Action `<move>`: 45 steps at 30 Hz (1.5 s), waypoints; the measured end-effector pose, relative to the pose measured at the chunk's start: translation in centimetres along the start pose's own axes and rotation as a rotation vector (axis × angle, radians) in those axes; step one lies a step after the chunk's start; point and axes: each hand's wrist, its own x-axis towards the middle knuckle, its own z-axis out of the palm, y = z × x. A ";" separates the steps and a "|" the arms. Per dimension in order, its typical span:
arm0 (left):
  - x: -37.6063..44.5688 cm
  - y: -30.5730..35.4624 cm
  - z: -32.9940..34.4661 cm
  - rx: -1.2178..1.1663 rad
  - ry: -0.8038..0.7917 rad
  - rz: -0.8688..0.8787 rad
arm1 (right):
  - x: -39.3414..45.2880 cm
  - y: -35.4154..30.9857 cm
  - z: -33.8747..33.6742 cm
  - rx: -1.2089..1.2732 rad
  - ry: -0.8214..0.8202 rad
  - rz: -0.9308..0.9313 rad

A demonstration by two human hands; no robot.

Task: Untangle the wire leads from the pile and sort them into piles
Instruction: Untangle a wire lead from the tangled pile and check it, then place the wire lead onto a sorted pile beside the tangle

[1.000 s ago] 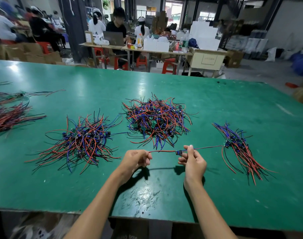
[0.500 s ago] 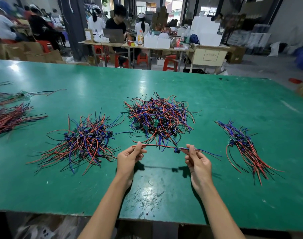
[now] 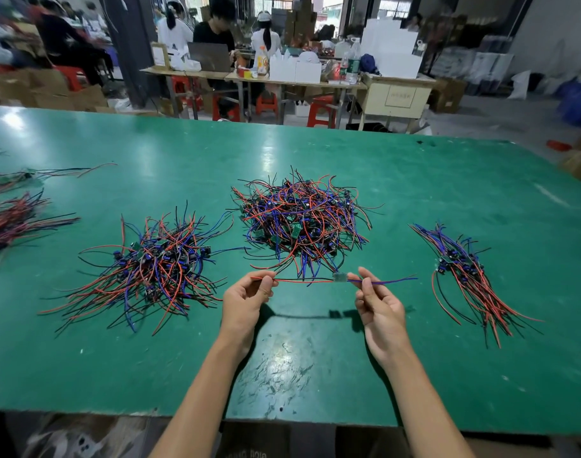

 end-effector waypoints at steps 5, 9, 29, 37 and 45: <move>0.1 0.2 0.1 -0.058 0.024 -0.039 | 0.1 0.0 0.1 0.023 0.033 -0.017; -0.1 0.3 0.2 -0.061 0.084 -0.025 | 0.1 0.0 0.1 0.034 0.050 -0.019; -0.7 1.2 0.8 0.038 0.073 -0.040 | 5.3 -8.8 1.6 -0.566 0.229 -0.371; 0.2 1.2 1.1 0.084 0.142 -0.041 | 11.5 -13.6 -5.5 -1.555 0.643 -0.174; 1.3 1.3 0.3 -0.073 0.268 -0.144 | 6.8 -0.6 1.7 -1.505 0.012 -0.338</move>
